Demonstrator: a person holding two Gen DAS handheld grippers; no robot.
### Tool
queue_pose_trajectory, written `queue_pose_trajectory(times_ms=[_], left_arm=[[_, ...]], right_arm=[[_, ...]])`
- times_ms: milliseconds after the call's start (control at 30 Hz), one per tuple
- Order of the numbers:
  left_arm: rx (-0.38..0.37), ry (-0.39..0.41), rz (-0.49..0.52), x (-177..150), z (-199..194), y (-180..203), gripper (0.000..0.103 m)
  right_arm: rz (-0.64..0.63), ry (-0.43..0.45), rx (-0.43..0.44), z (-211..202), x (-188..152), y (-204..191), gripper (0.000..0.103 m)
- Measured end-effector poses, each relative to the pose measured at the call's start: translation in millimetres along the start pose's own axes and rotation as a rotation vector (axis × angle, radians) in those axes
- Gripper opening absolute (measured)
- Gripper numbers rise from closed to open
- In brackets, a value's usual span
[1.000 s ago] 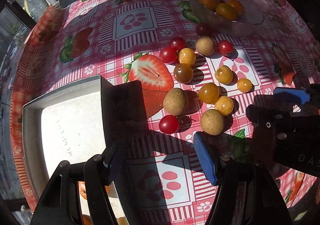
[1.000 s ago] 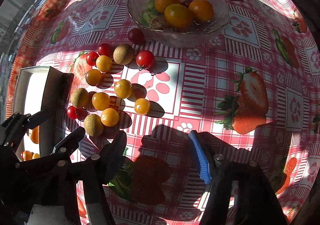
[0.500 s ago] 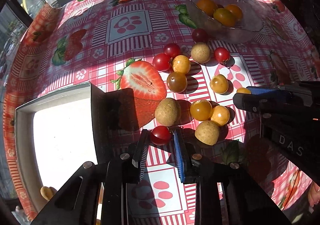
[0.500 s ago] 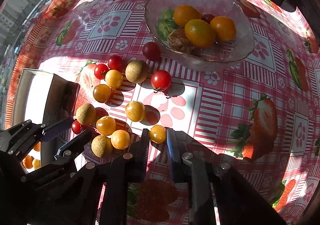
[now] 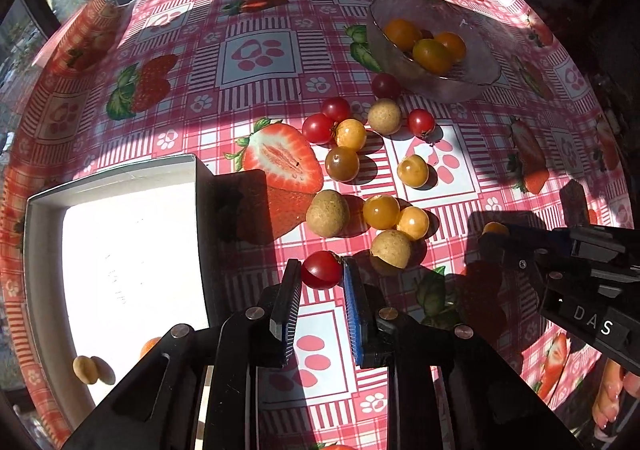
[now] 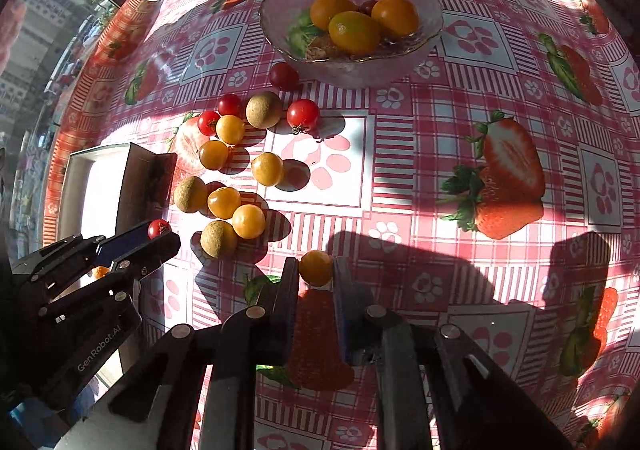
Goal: Organize fruits
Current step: 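Grasp a red cherry tomato with the left tool while the right tool grasps a yellow one, then carry both cherry tomatoes over the white tray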
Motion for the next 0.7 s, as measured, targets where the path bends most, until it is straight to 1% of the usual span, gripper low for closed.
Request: queue_pose_trajectory(times_ms=[233,367,533,700], left_arm=[[-0.013,0.036,-0.012,-3,-20,-8,0.023],[-0.016,0.059,-0.025,-5,-33,-14,0.023],[-0.008,0.09,-0.048,-9,-50,-27,0.023],[0.02,0.111,-0.075,-16,-67,-54,0.023]], right_arm=[[-0.009,0.009,0.014,-16,-5,-10,0.018],[-0.031,0.02,0.022,-27,-2,-24,0.018],[-0.076,0.036,0.036,-37,5,-55,0.018],[-0.133,0.048,0.055,-43,9,-94,0.018]])
Point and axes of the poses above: each gripper's, at about its wrist camera, not at the fingertips, and z roughly the way its jaws point, y to its right, x to its top, the point moved 8 cm from there along z, roughly the way its jaws point, and after that the axes turned 14 degrees about -x, right-handed, at the moved point
